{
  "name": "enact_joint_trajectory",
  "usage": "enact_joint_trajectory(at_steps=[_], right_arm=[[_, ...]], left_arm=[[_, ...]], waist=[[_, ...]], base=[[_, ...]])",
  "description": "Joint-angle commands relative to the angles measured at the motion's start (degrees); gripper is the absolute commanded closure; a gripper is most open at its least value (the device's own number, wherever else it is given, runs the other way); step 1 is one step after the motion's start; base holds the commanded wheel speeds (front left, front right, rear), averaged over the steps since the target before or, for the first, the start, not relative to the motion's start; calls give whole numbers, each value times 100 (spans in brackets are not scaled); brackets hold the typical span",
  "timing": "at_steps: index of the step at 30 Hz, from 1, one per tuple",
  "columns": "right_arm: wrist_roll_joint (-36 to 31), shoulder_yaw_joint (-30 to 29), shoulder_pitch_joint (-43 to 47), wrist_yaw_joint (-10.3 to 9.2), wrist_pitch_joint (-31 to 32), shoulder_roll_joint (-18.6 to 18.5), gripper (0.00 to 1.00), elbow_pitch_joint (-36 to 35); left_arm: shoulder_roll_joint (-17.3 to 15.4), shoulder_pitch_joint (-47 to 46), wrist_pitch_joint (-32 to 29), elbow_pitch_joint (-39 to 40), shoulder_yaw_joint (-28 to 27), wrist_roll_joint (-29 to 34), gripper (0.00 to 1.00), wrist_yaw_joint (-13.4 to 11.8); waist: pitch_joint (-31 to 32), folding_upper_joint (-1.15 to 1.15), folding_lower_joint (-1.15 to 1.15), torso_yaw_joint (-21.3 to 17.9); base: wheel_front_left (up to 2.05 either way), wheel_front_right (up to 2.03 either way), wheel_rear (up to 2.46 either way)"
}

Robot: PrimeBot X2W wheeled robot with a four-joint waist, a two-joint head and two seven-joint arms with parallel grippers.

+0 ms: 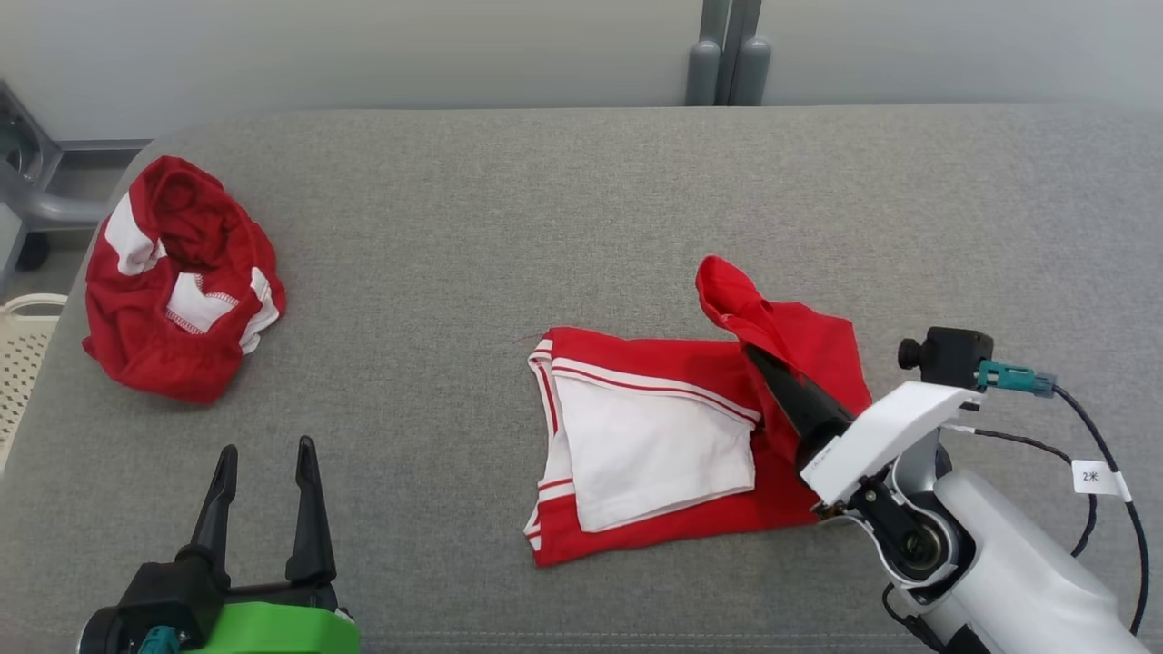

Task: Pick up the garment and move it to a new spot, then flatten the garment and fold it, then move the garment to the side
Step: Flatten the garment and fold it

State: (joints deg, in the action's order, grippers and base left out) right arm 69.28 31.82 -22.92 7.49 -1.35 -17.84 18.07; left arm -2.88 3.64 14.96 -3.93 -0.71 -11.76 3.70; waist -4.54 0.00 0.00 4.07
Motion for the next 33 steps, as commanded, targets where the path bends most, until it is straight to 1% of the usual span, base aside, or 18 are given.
enact_joint_trajectory(at_steps=[1,11,14,20,27,28,29,30,33], right_arm=[[-62,2,-52,1,-25,54,100,48],[-375,148,-444,1,-111,888,100,890],[-431,168,-570,1,-130,1053,100,1198],[-539,237,-831,1,-258,1273,100,1874],[-492,365,-994,1,-445,1383,100,2438],[-506,384,-1023,1,-472,1389,95,2522],[-554,415,-1067,1,-550,1394,10,2570],[-568,445,-1087,1,-591,1402,0,2607],[-530,546,-1118,1,-684,1416,0,2590]], left_arm=[[-4,-114,21,-9,10,-49,0,-32],[-4,-272,21,-98,249,-134,0,-76],[-4,-332,21,-141,359,-168,0,-81],[-3,-456,21,-251,539,-213,0,-83],[-4,-523,21,-348,637,-238,0,-110],[-4,-527,21,-359,648,-237,0,-110],[-4,-527,21,-374,651,-233,0,-110],[-4,-525,21,-388,652,-230,0,-111],[-4,-507,21,-420,613,-217,0,-107]], waist=[[-15,0,0,59],[-142,0,0,356],[-200,0,0,464],[-267,0,0,692],[-286,0,0,899],[-286,0,0,914],[-283,0,0,927],[-279,0,0,937],[-261,0,0,935]], base=[[0,0,0],[0,0,0],[0,0,0],[0,0,0],[0,0,0],[0,0,0],[0,0,0],[0,0,0],[0,0,0]])
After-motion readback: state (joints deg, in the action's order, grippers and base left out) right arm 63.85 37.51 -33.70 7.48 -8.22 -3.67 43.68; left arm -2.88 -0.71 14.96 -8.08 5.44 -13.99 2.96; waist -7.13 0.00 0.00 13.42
